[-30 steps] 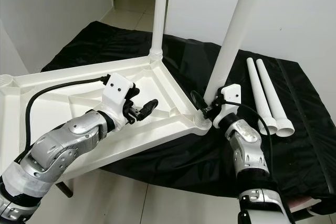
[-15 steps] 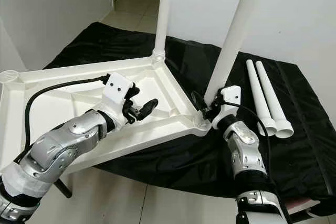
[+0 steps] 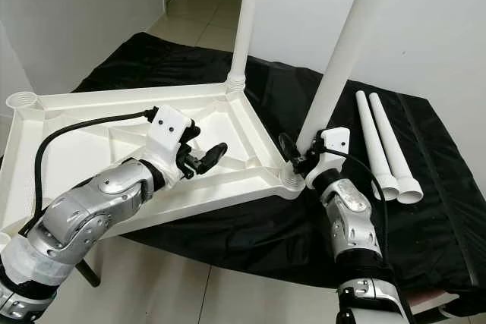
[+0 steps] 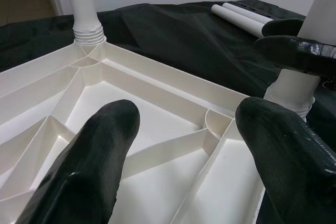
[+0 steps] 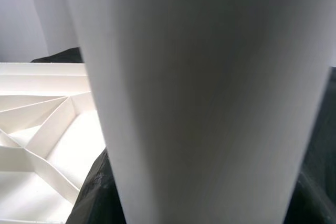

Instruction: Building children table

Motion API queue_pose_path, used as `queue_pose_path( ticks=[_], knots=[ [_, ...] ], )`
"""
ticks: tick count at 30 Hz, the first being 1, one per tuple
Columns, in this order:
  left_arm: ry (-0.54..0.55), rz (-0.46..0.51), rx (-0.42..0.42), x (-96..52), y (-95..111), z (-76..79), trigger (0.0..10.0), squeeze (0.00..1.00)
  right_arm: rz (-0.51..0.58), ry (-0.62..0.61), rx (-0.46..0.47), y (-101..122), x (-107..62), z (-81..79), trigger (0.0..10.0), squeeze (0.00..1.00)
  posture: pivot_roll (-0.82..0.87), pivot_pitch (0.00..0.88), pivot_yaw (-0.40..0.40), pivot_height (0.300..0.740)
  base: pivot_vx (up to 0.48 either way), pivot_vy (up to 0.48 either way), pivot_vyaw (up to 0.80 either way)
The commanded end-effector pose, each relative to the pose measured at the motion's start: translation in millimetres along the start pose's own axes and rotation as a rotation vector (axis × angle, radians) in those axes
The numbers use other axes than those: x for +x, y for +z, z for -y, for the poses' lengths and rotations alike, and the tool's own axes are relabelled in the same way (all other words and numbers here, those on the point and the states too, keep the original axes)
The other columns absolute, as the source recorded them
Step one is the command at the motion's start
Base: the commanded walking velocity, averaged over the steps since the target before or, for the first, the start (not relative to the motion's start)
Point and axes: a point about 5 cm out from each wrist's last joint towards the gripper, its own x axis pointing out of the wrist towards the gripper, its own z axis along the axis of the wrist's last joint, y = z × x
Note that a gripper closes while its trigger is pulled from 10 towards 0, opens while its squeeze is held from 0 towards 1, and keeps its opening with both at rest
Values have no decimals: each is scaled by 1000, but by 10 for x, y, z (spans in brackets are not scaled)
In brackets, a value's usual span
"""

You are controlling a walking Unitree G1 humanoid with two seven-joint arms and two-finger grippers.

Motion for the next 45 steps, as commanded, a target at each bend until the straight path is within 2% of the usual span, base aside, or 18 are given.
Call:
queue_pose_path(
  ticks=[1, 11, 14, 16, 18, 20, 21, 23, 25, 26, 27, 28, 31, 32, 34, 41, 43, 45],
  knots=[
    [-186, -5, 1, -21, 4, 104, 10000, 0, -118, -132, 283, -465, -212, 10, 10000, 0, 41, 40, -83, 740, 0, 0, 0],
    [-184, -5, 3, -19, 5, 95, 10000, 0, -116, -161, 375, -547, -253, -5, 10000, 0, 43, 35, -81, 740, 0, 0, 0],
    [-183, -5, 3, -19, 6, 92, 10000, 0, -142, -140, 301, -556, -251, -23, 10000, 0, 44, 38, -82, 740, 0, 0, 0],
    [-184, -5, 3, -20, 6, 92, 10000, 0, -137, -73, 208, -478, -200, -74, 10000, 0, 42, 40, -81, 740, 0, 0, 0],
    [-184, -5, 3, -20, 6, 92, 10000, 0, -137, -73, 208, -478, -200, -74, 10000, 0, 42, 40, -81, 740, 0, 0, 0],
    [-184, -6, 4, -20, 6, 91, 10000, 0, -130, -50, 177, -441, -179, -88, 10000, 0, 42, 40, -81, 740, 0, 0, 0],
    [-183, -5, 3, -17, 8, 88, 10000, 0, -121, -20, 115, -373, -143, -94, 10000, 0, 39, 42, -78, 740, 0, 0, 0],
    [-183, -5, 3, -17, 8, 88, 10000, 0, -121, -20, 115, -373, -143, -94, 10000, 0, 39, 42, -78, 740, 0, 0, 0],
    [-178, -3, 0, -11, 15, 76, 10000, 0, -76, 53, -29, -168, -45, -122, 10000, 0, 41, 43, -80, 740, 0, 0, 0],
    [-178, -3, 0, -11, 15, 76, 10000, 0, -76, 53, -29, -168, -45, -122, 10000, 0, 41, 43, -80, 740, 0, 0, 0],
    [-170, 4, -17, -15, 25, 62, 10000, 0, 7, 123, -174, 91, 50, -197, 10000, 0, 43, 42, -82, 740, 0, 0, 0],
    [-170, 4, -17, -15, 25, 62, 10000, 0, 7, 123, -174, 91, 50, -197, 10000, 0, 43, 42, -82, 740, 0, 0, 0],
    [-162, 21, -49, -21, 56, 43, 10000, 0, 93, 173, -348, 313, 100, -304, 10000, 0, 43, 43, -83, 740, 0, 0, 0],
    [-162, 21, -49, -21, 56, 43, 10000, 0, 93, 173, -348, 313, 100, -304, 10000, 0, 43, 43, -83, 740, 0, 0, 0],
    [-158, 31, -62, -19, 74, 30, 10000, 0, 117, 187, -415, 366, 116, -356, 10000, 0, 42, 41, -83, 740, 0, 0, 0],
    [-159, 55, -103, -12, 121, 3, 10000, 0, 169, 179, -408, 470, 138, -414, 10000, 0, 42, 40, -82, 740, 0, 0, 0],
    [-166, 66, -122, -14, 144, -2, 10000, 0, 191, 159, -366, 513, 136, -400, 10000, 0, 42, 40, -82, 740, 0, 0, 0],
    [-174, 90, -166, -19, 195, -34, 10000, 0, 247, 127, -236, 661, 132, -364, 10000, 0, 42, 37, -77, 740, 0, 0, 0]
  ],
)
